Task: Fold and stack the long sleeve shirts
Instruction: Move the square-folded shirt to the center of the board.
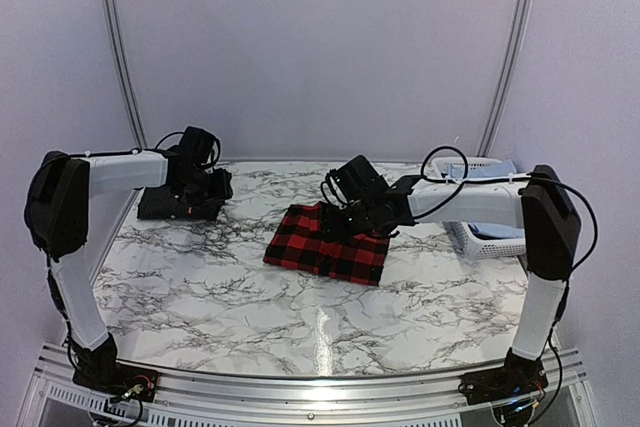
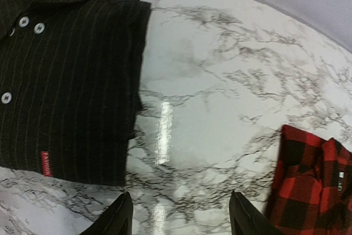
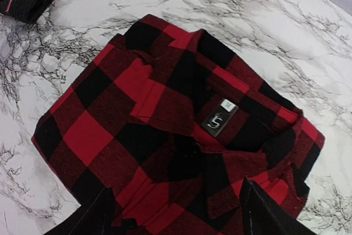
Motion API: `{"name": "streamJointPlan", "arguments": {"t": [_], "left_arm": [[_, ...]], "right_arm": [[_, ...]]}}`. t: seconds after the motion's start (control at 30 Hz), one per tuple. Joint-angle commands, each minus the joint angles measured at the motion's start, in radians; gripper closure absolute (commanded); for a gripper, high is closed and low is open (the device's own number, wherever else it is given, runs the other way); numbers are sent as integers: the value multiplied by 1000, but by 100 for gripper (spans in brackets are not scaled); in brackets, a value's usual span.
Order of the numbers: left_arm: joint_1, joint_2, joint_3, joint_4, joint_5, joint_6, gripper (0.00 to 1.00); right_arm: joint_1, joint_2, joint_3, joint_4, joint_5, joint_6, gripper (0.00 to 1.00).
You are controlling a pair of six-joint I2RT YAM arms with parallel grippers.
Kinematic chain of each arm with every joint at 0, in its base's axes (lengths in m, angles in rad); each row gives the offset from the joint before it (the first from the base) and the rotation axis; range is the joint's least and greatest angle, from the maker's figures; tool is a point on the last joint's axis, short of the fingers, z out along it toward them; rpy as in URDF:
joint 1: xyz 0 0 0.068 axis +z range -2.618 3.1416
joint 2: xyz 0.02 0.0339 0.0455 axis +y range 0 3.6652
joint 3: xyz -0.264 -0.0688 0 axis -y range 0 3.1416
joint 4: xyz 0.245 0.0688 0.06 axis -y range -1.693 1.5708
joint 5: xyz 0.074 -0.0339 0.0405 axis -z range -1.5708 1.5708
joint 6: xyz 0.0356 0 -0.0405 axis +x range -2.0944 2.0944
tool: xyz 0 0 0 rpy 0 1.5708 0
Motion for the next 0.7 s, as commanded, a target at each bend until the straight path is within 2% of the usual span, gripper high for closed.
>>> {"name": "streamJointPlan", "arguments": {"t": [0.0,0.23,0.67], "left_arm": [[33,2,-51,-51,-84,5,40],[36,40,-74,-52,-109,8,53],[36,159,-18,-42,-161,-74,53]], "right_arm": [[56,70,57,-9,-34,18,26],[77,53,-16,17,-49,51,25],[77,-64,-120,36,6,71,25]]}}
